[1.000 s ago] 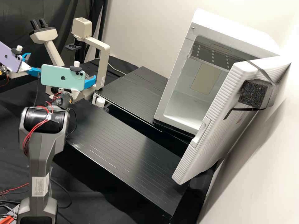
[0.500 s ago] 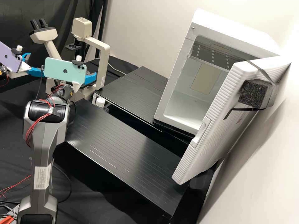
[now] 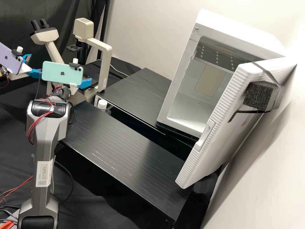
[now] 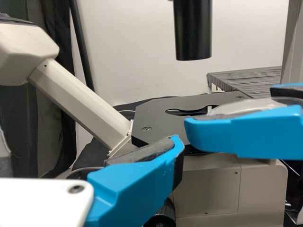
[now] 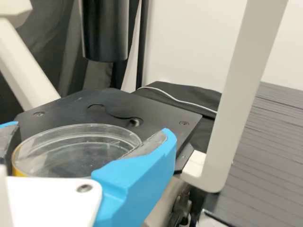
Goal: Take out the petri dish and place it under the microscope.
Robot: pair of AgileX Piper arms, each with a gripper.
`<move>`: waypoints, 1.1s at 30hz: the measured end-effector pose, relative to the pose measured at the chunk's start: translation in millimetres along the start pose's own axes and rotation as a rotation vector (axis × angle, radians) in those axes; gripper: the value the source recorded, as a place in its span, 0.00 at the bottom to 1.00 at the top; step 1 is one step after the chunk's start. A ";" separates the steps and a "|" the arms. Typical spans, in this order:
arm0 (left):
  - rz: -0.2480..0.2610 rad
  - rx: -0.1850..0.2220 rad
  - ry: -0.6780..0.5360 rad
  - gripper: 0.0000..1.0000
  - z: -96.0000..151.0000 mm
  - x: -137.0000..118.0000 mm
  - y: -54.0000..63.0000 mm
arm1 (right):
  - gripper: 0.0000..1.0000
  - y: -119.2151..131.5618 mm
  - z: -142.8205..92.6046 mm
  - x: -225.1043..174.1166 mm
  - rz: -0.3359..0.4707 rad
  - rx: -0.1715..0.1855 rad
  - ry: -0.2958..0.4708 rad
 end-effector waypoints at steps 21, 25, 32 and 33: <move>0.000 0.000 0.000 1.00 0.0 0.0 0.0 | 0.00 0.4 -2.4 53.7 0.047 -0.046 -0.030; 0.000 0.000 0.000 1.00 0.0 0.0 0.0 | 0.00 1.8 -5.0 61.6 0.047 -0.048 -0.044; 0.000 0.000 0.000 1.00 0.0 0.0 0.0 | 0.00 -8.4 3.0 77.1 0.025 -0.036 -0.105; 0.000 0.000 0.000 1.00 0.0 0.0 0.0 | 0.00 -10.0 4.1 78.5 0.020 -0.032 -0.111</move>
